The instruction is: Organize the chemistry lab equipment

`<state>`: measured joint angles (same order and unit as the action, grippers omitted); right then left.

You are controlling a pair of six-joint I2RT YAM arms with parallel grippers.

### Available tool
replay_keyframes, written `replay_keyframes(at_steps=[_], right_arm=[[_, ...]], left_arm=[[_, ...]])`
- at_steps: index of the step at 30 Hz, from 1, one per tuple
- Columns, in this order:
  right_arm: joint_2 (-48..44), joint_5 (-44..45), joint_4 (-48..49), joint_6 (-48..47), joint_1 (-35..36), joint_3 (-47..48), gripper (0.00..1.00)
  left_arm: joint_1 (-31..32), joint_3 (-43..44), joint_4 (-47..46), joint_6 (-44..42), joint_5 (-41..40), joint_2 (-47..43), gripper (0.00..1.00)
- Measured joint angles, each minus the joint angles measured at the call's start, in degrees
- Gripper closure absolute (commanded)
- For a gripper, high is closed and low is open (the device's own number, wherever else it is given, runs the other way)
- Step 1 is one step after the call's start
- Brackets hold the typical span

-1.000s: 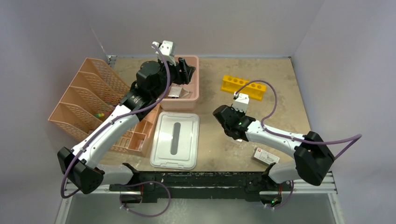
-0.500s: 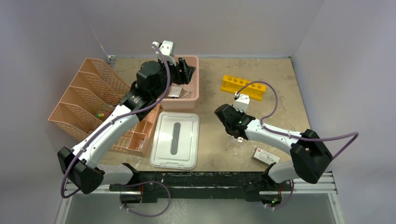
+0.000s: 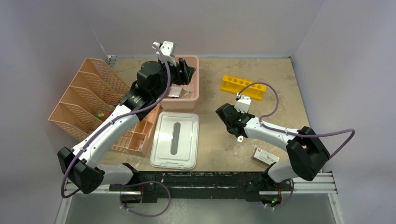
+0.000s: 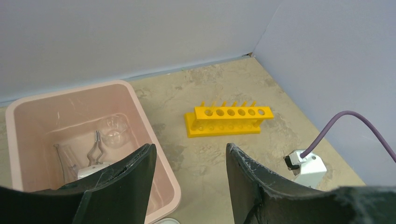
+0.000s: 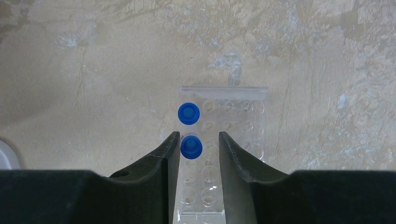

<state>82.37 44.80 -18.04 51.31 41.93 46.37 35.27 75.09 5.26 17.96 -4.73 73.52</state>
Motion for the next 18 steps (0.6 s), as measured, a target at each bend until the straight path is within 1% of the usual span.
replay_keyframes(at_steps=[5,18], right_arm=[[0.11,-1.16,-1.62,-0.15,-0.24,1.27,0.67],[-0.28,-4.35,-2.16,-2.34,-1.64,4.85,0.69]], left_arm=[[0.0,0.0,0.0,0.0,0.0,0.0,0.44],[0.0,-0.7,-0.04,0.02,0.0,-0.02,0.44]])
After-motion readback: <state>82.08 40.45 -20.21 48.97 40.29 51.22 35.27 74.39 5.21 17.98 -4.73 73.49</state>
